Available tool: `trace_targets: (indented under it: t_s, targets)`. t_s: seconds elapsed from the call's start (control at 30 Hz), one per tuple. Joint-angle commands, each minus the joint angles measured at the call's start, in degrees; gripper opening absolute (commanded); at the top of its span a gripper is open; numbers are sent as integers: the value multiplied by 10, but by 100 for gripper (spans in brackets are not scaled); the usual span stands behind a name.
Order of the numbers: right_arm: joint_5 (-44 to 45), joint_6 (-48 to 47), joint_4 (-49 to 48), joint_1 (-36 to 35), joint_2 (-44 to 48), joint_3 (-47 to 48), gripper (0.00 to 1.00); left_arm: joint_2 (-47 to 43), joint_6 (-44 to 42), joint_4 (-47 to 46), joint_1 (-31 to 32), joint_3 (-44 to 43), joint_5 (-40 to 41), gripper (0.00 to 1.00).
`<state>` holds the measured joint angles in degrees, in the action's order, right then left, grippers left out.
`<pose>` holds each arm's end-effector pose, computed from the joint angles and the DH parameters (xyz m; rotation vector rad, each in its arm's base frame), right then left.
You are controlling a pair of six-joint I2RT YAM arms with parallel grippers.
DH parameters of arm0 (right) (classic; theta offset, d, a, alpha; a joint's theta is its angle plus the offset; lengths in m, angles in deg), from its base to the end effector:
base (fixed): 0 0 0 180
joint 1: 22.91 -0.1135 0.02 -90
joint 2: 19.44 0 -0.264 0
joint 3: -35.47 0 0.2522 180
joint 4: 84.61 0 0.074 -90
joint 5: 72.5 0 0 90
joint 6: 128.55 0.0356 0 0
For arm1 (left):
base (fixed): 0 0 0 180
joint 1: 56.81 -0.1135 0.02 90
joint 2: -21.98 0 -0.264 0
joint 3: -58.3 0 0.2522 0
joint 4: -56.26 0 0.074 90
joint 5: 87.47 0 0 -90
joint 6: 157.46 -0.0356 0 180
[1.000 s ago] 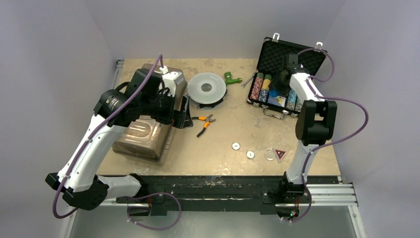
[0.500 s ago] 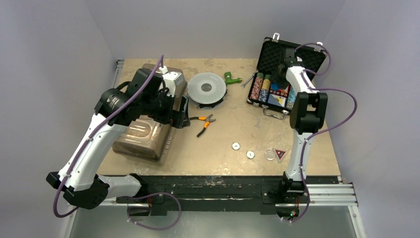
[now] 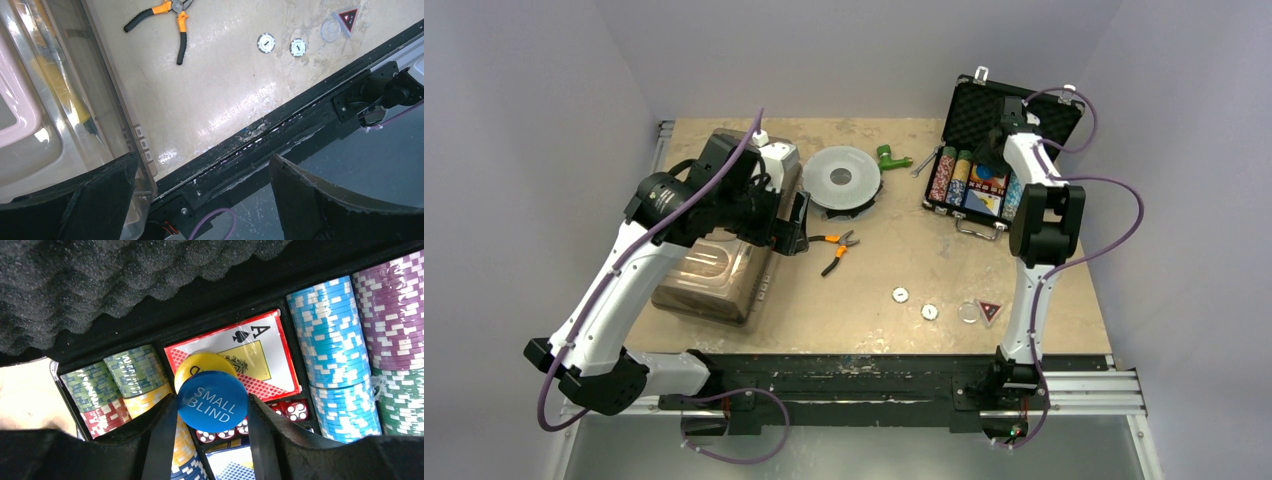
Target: Pack up texas hold em set
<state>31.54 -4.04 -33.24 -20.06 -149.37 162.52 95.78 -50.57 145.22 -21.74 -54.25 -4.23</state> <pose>0.5037 -0.0337 0.2152 0.8865 2.3149 -0.0755 0.1719 -0.1258 0.4408 0.4505 2.4754 -0.5323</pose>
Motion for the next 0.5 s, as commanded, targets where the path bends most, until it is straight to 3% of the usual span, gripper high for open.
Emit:
trace_targets:
  t_s: [0.0, 0.47]
  targets:
    - [13, 12, -27, -1, -11, 28, 42, -6, -11, -3, 2, -13, 10, 100]
    - [18, 24, -26, 0, -37, 61, 51, -11, -13, -3, 2, -9, 10, 100]
